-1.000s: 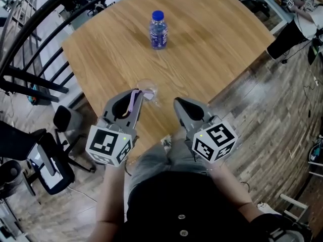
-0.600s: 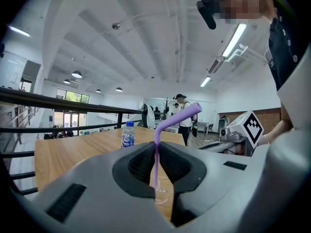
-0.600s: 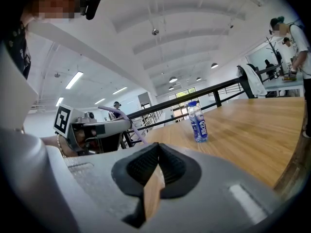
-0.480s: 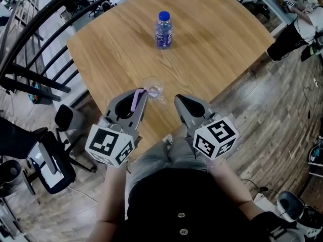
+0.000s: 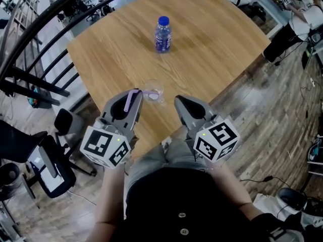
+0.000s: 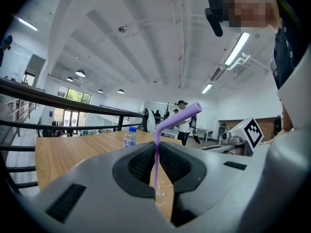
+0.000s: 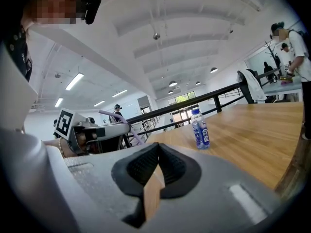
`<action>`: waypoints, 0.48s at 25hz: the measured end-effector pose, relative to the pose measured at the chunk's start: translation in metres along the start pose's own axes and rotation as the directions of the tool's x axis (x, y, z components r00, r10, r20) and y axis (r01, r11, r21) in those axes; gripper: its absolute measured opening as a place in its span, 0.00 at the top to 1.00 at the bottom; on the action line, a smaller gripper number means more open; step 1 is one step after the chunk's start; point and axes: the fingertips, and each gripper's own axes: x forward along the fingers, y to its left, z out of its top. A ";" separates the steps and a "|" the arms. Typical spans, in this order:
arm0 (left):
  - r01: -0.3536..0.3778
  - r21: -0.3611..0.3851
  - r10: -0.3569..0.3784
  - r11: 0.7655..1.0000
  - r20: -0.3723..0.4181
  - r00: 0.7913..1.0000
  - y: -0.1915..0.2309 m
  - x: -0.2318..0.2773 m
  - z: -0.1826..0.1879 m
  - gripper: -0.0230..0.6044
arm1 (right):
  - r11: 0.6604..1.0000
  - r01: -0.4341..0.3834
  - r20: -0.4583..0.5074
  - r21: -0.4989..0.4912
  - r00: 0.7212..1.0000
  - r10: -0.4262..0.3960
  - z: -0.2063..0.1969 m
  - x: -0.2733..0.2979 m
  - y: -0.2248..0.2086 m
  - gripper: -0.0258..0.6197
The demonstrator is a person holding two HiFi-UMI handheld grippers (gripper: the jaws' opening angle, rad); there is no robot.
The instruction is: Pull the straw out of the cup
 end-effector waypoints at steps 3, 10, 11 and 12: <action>-0.008 -0.011 0.008 1.000 0.011 1.000 0.003 -0.004 0.004 0.89 | 1.000 -0.005 0.010 -0.001 1.000 0.005 0.005 -0.001 0.002 0.96; -0.001 -0.029 0.002 1.000 0.051 0.999 0.006 -0.007 0.020 0.89 | 1.000 -0.009 0.033 0.005 0.999 0.009 0.017 -0.003 0.000 0.96; 0.008 -0.037 -0.005 0.999 0.066 0.998 0.005 -0.008 0.024 0.89 | 1.000 -0.007 0.037 0.008 0.999 0.007 0.019 -0.004 -0.002 0.96; 0.016 -0.042 -0.012 0.999 0.081 0.997 0.003 -0.008 0.028 0.89 | 1.000 -0.007 0.041 0.013 0.999 0.006 0.020 -0.004 -0.003 0.96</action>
